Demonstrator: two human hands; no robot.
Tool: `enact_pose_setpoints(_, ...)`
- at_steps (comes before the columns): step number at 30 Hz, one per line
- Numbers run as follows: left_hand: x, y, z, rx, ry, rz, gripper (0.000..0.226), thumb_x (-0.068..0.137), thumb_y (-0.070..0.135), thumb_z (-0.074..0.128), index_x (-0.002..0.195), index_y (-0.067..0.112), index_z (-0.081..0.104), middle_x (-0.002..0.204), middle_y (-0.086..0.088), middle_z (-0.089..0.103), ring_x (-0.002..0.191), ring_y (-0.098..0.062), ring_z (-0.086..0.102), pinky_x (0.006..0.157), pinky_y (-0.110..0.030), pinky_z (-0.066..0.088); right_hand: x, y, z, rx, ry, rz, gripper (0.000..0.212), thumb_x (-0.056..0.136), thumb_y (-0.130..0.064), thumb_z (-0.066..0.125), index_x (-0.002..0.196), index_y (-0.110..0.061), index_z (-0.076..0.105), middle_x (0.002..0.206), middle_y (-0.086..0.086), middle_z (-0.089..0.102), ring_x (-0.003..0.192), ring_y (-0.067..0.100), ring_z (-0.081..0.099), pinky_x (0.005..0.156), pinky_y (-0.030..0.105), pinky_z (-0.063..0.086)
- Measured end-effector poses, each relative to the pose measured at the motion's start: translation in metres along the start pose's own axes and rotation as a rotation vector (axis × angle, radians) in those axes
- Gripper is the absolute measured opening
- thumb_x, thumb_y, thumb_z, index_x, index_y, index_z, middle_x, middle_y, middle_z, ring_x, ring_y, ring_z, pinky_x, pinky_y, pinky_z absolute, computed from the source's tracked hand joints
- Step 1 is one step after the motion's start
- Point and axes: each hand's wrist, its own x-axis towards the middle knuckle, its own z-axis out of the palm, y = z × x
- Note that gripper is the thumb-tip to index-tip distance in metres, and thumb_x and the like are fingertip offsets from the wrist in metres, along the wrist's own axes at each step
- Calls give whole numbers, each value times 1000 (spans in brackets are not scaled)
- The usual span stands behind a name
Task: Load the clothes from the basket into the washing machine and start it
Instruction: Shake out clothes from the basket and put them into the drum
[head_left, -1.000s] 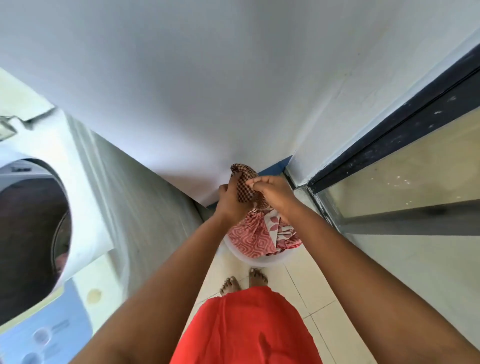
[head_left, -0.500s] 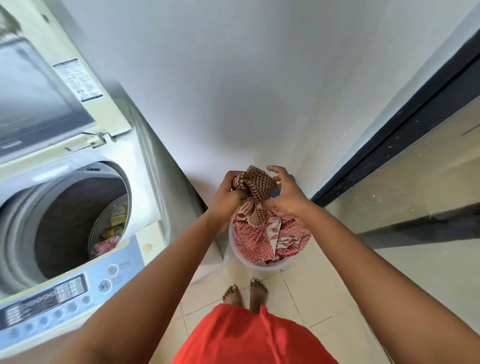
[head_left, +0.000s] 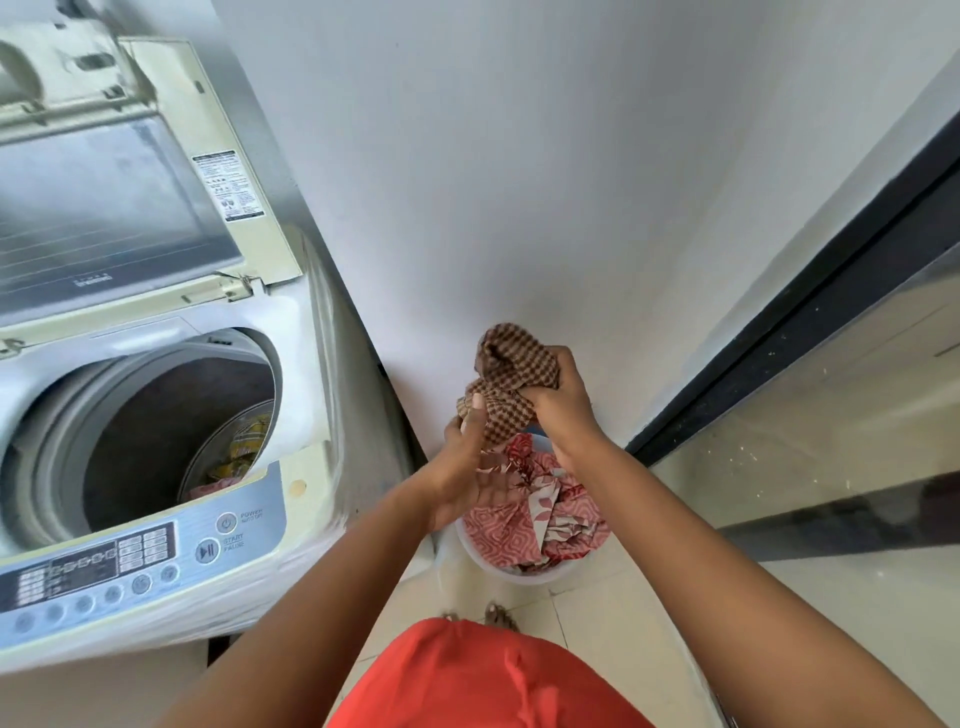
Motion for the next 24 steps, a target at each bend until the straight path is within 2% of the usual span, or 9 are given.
enact_pose_setpoints(3, -5, 14, 5, -139, 70, 188, 119, 59, 86, 68, 152, 30, 20, 142, -19, 51, 119, -33, 63, 91, -51, 57, 0, 4, 1, -344, -53, -223, 44, 79, 4, 54, 109, -28, 53, 106, 9, 57, 96, 27, 60, 62, 31, 50)
enact_pose_setpoints(5, -12, 27, 7, -141, 167, 281, 101, 74, 70, 71, 150, 26, 21, 138, -16, 53, 118, -28, 62, 91, -48, 57, -1, 6, 1, -552, -146, -340, 52, 77, 10, 53, 116, -24, 53, 113, 6, 47, 99, 21, 54, 64, 19, 45)
enact_pose_setpoints(6, -13, 31, 6, -137, 215, 306, 89, 81, 57, 72, 148, 23, 24, 133, -15, 55, 112, -25, 65, 88, -46, 59, -2, 7, 0, -552, -212, -355, 54, 76, 10, 57, 118, -24, 54, 116, 6, 45, 102, 21, 53, 67, 18, 47)
enact_pose_setpoints(9, -13, 36, -3, -150, 316, 349, 68, 88, 27, 74, 142, 14, 36, 127, -14, 59, 102, -24, 69, 72, -38, 61, -6, 3, -2, -125, -413, -155, 60, 69, 2, 65, 119, -31, 57, 125, 10, 47, 110, 25, 55, 77, 32, 55)
enact_pose_setpoints(12, -15, 37, -12, -186, 345, 379, 50, 88, 20, 74, 130, 19, 45, 123, -10, 62, 104, -25, 68, 76, -40, 61, -2, -2, -1, 328, -394, 138, 53, 75, -15, 69, 124, -33, 55, 131, 10, 51, 108, 26, 56, 70, 36, 55)
enact_pose_setpoints(14, -17, 35, -17, -182, 343, 383, 48, 87, 18, 75, 126, 22, 46, 121, -6, 62, 106, -26, 68, 82, -44, 60, 3, -2, 1, 309, -364, 290, 56, 80, -34, 74, 130, -31, 50, 137, 9, 50, 109, 30, 56, 71, 39, 55)
enact_pose_setpoints(16, -18, 33, -23, -152, 319, 387, 51, 85, 19, 76, 129, 18, 51, 122, -8, 64, 106, -26, 68, 83, -45, 60, 8, 2, 5, 208, -436, 391, 65, 76, -42, 76, 133, -27, 49, 139, 10, 49, 114, 34, 58, 81, 49, 57)
enact_pose_setpoints(21, -24, 32, -44, -92, 313, 382, 39, 87, 19, 75, 123, 13, 60, 115, -11, 71, 99, -21, 72, 73, -32, 59, 11, 0, 32, 149, -509, 448, 39, 87, -16, 71, 123, -20, 56, 130, 19, 56, 115, 42, 59, 84, 59, 55)
enact_pose_setpoints(24, -29, 37, -65, -110, 335, 359, 38, 87, 14, 74, 122, 12, 58, 114, -12, 70, 101, -25, 71, 79, -37, 60, 14, -6, 59, 88, -510, 453, 31, 90, -9, 65, 118, -19, 58, 128, 20, 57, 113, 40, 59, 82, 58, 56)
